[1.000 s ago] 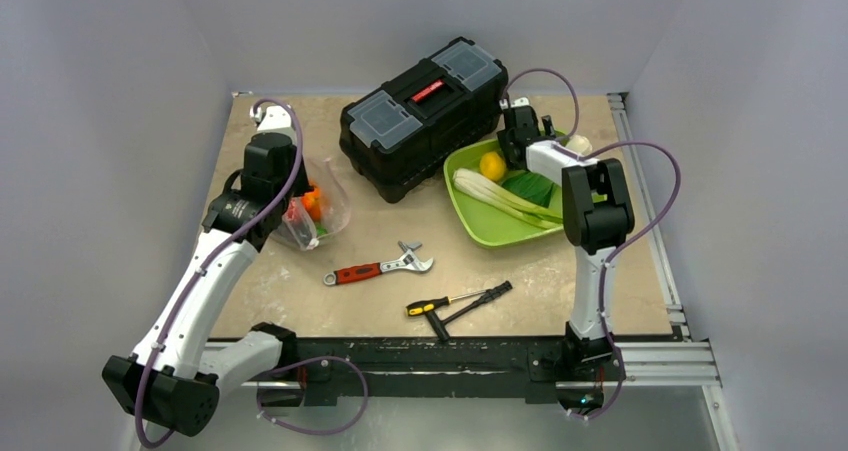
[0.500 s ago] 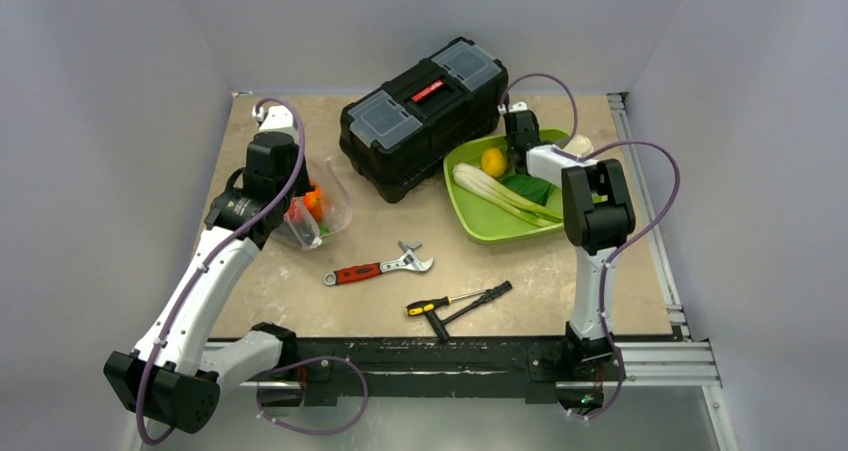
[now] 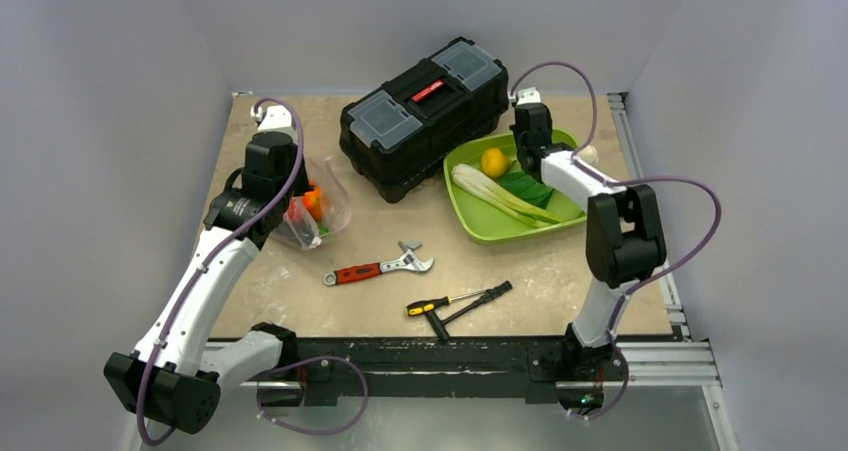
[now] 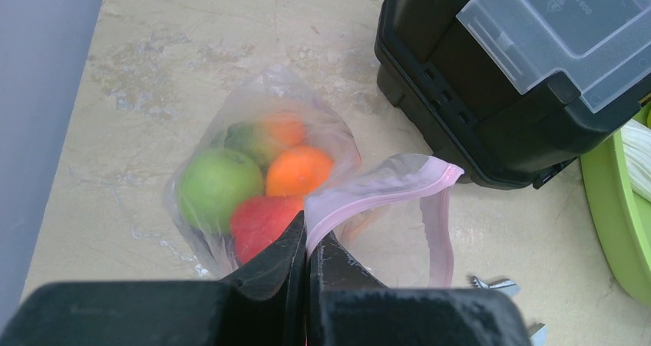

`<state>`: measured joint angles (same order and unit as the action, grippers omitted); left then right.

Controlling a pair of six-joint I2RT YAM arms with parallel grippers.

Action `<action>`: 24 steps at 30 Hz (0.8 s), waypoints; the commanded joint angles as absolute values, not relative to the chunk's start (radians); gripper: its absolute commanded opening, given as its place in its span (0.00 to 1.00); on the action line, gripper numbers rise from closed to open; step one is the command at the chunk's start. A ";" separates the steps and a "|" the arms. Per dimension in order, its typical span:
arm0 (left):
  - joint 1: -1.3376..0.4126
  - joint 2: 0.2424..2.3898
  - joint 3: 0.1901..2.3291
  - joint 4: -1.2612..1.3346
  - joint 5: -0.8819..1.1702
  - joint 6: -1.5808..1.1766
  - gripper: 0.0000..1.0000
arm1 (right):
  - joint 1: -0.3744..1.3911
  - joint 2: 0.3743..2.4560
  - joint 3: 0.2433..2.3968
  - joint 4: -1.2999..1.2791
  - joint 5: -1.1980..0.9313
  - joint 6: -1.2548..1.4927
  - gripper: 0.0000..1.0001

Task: Place the food in the zip-top bag and seal the zipper
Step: Pick up the fake fruit from the bin.

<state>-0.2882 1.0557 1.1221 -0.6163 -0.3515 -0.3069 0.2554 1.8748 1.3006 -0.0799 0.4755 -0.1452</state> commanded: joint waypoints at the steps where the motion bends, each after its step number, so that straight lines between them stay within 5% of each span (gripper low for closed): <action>1: -0.279 1.034 1.166 -0.585 -0.346 -0.319 0.00 | 0.259 1.727 1.265 -0.006 0.438 -0.069 0.00; 24: -0.279 1.028 1.161 -0.591 -0.357 -0.316 0.00 | 0.304 1.355 1.155 0.026 0.010 0.291 0.00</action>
<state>-0.2878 1.0538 1.1221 -0.6167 -0.3470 -0.3069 0.2779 1.4246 1.1530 -0.0143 0.0933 0.2237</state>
